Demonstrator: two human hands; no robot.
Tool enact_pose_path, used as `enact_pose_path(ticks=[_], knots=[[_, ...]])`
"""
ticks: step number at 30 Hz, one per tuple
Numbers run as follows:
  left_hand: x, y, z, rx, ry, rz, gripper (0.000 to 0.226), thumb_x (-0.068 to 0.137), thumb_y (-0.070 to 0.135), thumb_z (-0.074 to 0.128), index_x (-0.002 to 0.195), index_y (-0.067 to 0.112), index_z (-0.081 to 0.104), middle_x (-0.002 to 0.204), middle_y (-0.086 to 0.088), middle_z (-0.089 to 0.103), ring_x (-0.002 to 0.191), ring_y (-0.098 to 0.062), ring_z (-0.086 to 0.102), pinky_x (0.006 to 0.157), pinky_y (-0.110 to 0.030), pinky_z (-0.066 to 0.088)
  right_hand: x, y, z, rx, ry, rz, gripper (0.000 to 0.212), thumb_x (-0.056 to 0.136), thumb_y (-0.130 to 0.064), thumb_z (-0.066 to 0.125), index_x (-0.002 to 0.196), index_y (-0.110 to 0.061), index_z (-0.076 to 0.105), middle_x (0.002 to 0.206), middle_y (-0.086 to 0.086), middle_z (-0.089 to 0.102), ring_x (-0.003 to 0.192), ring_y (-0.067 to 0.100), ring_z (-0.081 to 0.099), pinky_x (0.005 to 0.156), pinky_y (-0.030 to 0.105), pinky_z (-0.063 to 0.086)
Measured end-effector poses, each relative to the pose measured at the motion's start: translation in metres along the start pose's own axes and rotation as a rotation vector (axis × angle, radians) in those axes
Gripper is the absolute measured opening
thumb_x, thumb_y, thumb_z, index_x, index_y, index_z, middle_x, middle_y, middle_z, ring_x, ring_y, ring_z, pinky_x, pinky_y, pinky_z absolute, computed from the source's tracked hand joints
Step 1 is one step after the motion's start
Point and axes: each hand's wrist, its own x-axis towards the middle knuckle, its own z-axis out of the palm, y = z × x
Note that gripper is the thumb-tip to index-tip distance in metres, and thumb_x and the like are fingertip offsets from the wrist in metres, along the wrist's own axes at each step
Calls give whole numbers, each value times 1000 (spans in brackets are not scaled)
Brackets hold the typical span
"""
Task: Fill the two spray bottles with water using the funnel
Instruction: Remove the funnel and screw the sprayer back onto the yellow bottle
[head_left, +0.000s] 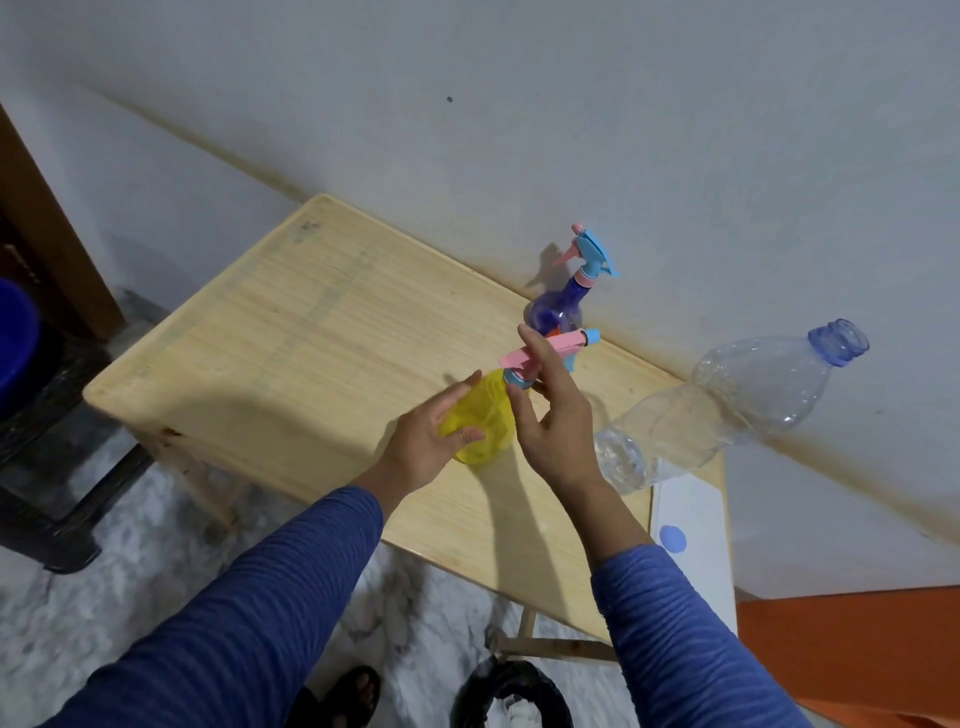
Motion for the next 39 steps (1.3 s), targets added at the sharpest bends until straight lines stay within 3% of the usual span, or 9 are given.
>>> enact_pose_path(ticks=[5,10,14,17,20,25,31,35,39], knots=[[-2,7,2,-1,-3,30,67,82,6,69,141,23,41,131,17,46,118,9,41,82,5,33,6,-2,3,-48,-4,8,64,82,-24,71,134,-39,36,109,2,46,97,-9,45,84,1,36],[-2,6,2,-24,-16,23,69,82,5,69,139,30,39,129,24,44,114,21,42,87,4,33,1,-4,0,71,-24,34,54,94,-11,53,132,-46,36,125,-24,48,110,3,53,93,11,41],[-2,6,3,-11,-5,21,68,82,6,69,141,23,39,129,19,47,108,23,44,83,5,33,6,-5,10,44,112,72,53,83,-14,68,126,-37,48,105,1,53,93,-4,50,85,10,42],[-2,9,4,-7,7,36,68,83,5,69,141,21,39,126,21,46,109,18,45,79,6,33,7,-9,10,61,65,87,61,85,-24,67,133,-43,34,112,-4,50,100,-7,45,86,3,36],[-2,8,4,-12,-9,52,68,83,1,67,141,21,36,126,25,42,98,34,42,80,6,33,2,-8,6,118,0,53,64,92,-11,55,137,-47,27,135,-29,40,122,5,48,100,16,40],[0,4,3,-7,3,40,69,82,4,69,139,27,38,127,16,50,98,31,45,82,5,34,9,-10,11,68,117,130,63,80,-10,70,128,-40,43,108,0,53,93,-1,49,85,9,40],[0,5,4,-3,-5,79,68,82,-1,67,134,30,36,126,26,44,106,32,39,85,5,32,6,-7,1,144,-45,89,73,88,-3,57,136,-50,29,139,-19,41,121,13,50,103,28,43],[1,1,4,1,24,61,69,82,3,69,131,37,35,126,20,47,104,30,43,85,5,32,11,-10,11,38,130,127,63,78,-6,71,130,-31,47,107,8,54,86,2,47,79,6,39],[2,2,5,-12,12,70,70,82,-1,67,137,27,34,124,23,44,103,30,41,82,6,33,9,-10,8,92,72,104,68,83,-16,66,136,-41,32,122,-9,48,104,-7,46,88,6,38]])
